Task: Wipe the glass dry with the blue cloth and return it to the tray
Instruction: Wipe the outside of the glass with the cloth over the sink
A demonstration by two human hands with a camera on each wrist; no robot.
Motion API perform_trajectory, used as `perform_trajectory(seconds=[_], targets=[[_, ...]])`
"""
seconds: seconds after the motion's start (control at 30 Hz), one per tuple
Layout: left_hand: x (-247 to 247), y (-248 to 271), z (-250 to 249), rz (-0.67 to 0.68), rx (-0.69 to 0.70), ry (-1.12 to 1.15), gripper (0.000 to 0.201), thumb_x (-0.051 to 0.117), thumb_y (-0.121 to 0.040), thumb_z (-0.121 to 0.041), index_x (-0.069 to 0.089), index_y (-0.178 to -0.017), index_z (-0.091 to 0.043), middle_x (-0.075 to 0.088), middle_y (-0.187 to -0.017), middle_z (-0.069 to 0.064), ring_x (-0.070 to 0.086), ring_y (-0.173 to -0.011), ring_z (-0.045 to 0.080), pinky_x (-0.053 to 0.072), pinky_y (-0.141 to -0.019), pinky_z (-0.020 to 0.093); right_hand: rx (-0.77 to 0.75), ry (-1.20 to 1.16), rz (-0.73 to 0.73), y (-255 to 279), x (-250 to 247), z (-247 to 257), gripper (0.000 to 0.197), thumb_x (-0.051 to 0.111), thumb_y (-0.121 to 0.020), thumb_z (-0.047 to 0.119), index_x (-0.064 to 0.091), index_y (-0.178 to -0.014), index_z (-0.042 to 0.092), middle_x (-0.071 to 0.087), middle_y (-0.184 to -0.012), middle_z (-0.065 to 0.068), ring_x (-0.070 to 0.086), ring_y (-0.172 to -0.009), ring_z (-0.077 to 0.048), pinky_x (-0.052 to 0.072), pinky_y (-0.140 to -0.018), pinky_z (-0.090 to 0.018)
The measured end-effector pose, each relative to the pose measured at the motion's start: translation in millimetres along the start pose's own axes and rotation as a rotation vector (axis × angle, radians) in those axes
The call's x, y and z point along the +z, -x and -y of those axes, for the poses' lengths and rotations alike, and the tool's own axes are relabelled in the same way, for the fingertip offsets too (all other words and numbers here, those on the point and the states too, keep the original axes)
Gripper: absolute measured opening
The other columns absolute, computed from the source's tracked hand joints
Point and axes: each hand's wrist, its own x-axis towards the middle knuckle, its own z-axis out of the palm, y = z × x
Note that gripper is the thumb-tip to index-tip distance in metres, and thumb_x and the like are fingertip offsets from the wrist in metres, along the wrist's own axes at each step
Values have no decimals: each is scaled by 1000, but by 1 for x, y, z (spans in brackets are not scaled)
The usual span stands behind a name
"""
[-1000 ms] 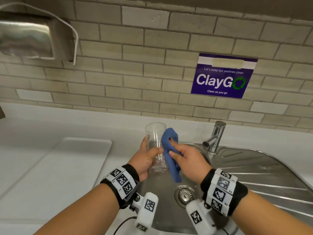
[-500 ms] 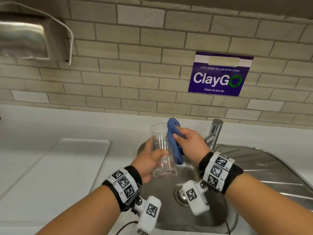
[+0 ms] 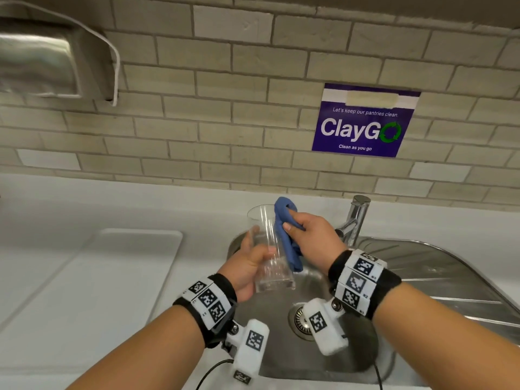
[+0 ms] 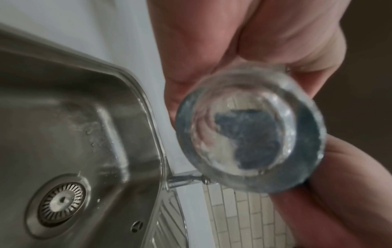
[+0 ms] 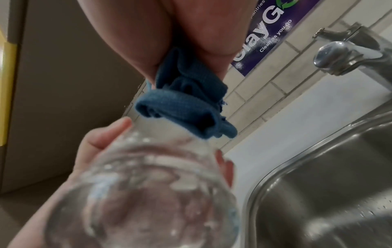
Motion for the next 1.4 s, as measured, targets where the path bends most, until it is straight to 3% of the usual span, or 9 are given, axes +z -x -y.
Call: perform_trajectory(seconds=[0.17,0.33,0.5,0.6,0.7,0.93,1.1,1.27,1.4], targets=[[0,1,6,-75,11,-61,97,85,-62,-30,36,-146,-26,60,-135,18,62,-121,35,51,-99,57,-5,27,-3,0,7,-7,24,50,-91,12,60,-113,15,56,-70,12,52,-62,-4,42,-57,-10],[7,3,3,-119,44,-41,50,69,-87,-30,59,-127,-3,69,-115,26,70,-102,40,58,-86,48,24,2,-30,0,8,-11,15,51,-90,13,64,-95,7,64,-75,-15,56,-68,-19,50,-68,-34],[0,3,-2,-112,-86,76,39,52,-95,-41,73,-89,-9,74,-74,14,73,-63,28,60,-59,37,-17,82,98,23,16,-12,22,48,-92,16,60,-79,28,55,-72,12,49,-64,-3,41,-68,-25],[-6,3,1,-92,-107,41,45,69,-79,-51,78,-101,-13,74,-91,17,71,-81,34,58,-77,44,-76,157,132,38,20,-10,20,49,-92,18,60,-92,34,54,-91,22,53,-81,2,41,-80,-19],[-1,6,9,-21,-138,26,38,65,-78,-40,72,-103,-11,75,-86,15,73,-73,29,60,-69,40,-23,155,58,21,11,-14,24,49,-91,13,57,-83,34,44,-69,23,42,-64,9,35,-63,-7],[-6,-3,6,-72,-17,42,43,63,-80,-43,74,-105,-9,75,-91,16,73,-78,28,58,-71,36,-19,41,78,45,22,-20,37,47,-91,7,51,-127,19,48,-84,26,46,-69,18,35,-65,1],[4,-2,-1,-21,-37,35,34,64,-85,-33,70,-107,-8,74,-88,14,73,-75,25,60,-69,36,55,-22,3,33,15,-24,32,52,-90,10,57,-121,15,65,-97,2,57,-88,-4,45,-85,-20],[4,-6,-5,-110,8,-73,60,68,-79,-52,70,-116,-4,74,-105,20,72,-92,30,58,-89,47,88,-102,-19,32,10,-23,21,51,-90,10,63,-106,14,53,-58,1,47,-43,2,41,-48,-13],[0,-2,0,-153,-101,-14,59,46,-94,-59,68,-120,-12,76,-108,17,74,-97,32,59,-84,45,130,-313,-57,33,4,-21,22,49,-91,13,67,-91,26,53,-68,-16,47,-59,-20,41,-52,-29]])
